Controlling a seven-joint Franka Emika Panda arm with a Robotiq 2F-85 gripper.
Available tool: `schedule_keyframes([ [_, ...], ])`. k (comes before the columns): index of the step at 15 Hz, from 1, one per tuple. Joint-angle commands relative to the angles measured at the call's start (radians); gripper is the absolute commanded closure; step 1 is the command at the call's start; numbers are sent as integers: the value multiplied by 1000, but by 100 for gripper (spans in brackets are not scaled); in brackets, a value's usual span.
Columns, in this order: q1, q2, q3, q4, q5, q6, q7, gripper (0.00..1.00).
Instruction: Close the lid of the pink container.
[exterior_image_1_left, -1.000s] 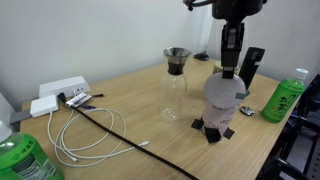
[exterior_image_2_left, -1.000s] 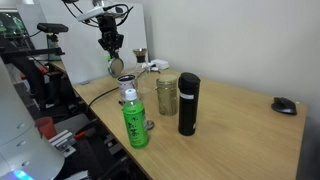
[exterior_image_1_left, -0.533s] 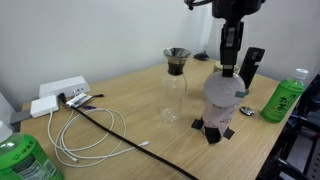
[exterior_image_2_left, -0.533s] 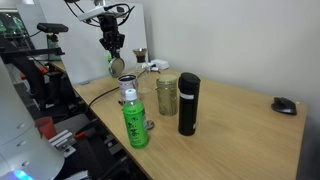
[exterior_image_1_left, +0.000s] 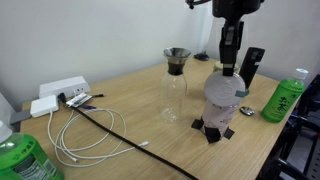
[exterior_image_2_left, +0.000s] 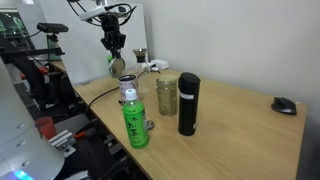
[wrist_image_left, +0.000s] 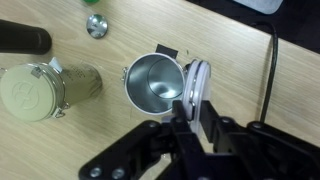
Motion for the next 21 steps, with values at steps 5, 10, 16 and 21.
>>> schedule_keyframes([
  [5, -11, -5, -14, -16, 14, -18, 4, 86],
  [10, -21, -20, -32, -21, 9, -43, 21, 86],
  [16, -31, -33, -48, -33, 22, -65, 41, 79],
  [21, -37, -32, -54, -39, 23, -83, 40, 44],
])
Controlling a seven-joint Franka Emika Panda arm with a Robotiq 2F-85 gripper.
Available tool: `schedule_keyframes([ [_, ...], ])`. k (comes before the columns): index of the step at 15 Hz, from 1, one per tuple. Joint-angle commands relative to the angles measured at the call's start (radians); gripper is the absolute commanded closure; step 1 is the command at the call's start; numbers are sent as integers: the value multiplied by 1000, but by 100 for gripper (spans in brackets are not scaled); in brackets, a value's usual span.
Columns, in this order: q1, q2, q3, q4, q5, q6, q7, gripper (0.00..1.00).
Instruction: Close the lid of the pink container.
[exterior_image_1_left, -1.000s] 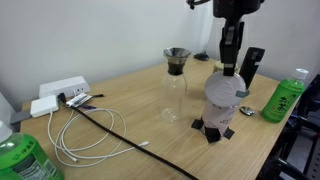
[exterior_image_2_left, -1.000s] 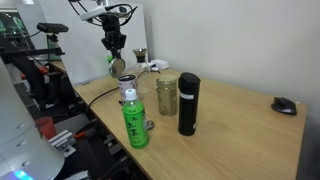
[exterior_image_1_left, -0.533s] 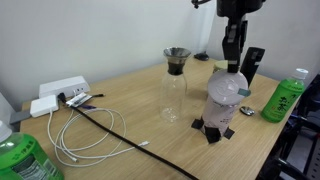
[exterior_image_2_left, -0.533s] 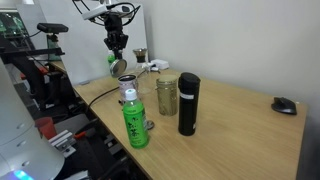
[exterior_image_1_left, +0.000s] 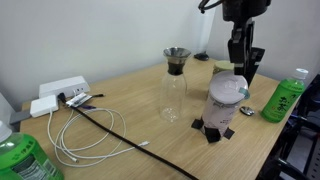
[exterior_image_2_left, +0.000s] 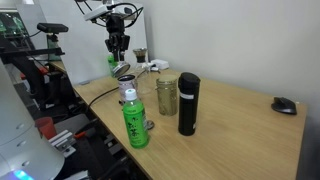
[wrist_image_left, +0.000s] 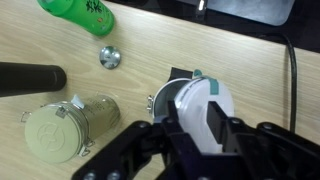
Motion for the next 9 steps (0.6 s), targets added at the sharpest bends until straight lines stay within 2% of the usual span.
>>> schedule_keyframes([
  [1, -10, -19, 2, -15, 8, -15, 7, 41],
  [4, -11, -21, 1, -16, 7, -17, 11, 26],
  [6, -13, -23, 0, -16, 7, -17, 11, 30],
  [9, -14, -31, 0, -17, 11, -16, 10, 28],
])
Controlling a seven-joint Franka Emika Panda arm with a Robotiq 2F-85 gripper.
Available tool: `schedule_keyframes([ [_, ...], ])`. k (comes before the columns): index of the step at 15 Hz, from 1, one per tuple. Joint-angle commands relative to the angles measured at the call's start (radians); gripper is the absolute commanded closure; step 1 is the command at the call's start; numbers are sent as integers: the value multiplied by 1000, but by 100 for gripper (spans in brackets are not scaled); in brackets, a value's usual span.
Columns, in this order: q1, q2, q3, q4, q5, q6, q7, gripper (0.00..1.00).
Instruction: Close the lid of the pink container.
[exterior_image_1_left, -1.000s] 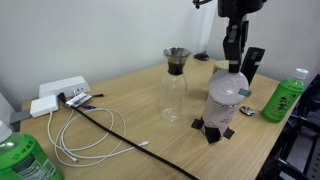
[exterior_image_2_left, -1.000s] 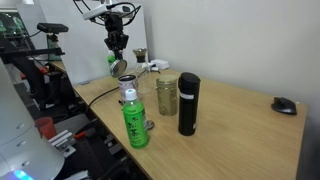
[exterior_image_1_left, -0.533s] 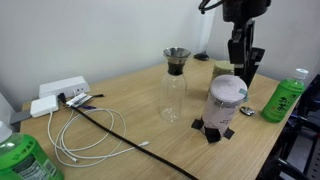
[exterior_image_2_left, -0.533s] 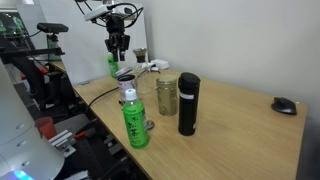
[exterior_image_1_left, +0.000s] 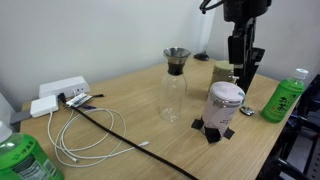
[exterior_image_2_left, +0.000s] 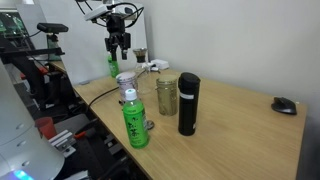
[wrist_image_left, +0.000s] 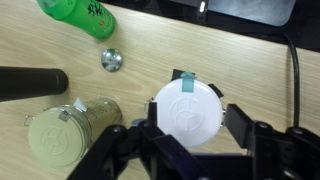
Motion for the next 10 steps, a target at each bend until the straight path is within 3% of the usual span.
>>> schedule_keyframes([
  [1, -7, -34, 3, -14, 15, -10, 1, 8],
  [4, -3, -71, -2, -27, 63, 20, -19, 0],
  [10, 1, -204, -11, -104, 217, 83, -33, 0],
])
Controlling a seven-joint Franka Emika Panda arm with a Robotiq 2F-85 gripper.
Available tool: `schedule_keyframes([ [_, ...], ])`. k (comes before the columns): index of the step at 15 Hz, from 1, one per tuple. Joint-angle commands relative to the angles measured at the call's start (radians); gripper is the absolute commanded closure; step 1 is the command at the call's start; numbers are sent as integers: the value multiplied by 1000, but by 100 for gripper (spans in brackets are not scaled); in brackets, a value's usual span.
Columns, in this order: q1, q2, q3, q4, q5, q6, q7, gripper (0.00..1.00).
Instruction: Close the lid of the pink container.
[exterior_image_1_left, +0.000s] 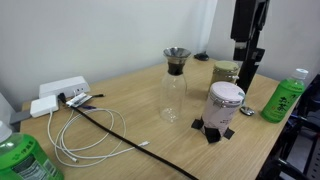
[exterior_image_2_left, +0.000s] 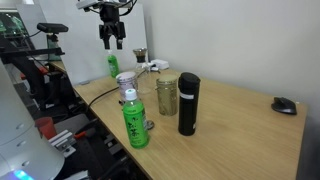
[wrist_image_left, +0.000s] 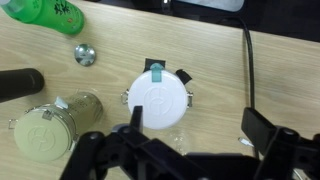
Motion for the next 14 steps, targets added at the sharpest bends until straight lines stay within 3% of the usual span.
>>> schedule_keyframes([
  [1, -8, -23, 8, -13, 22, 2, -2, 0],
  [14, -9, -62, 5, -51, 42, 25, -4, 0],
])
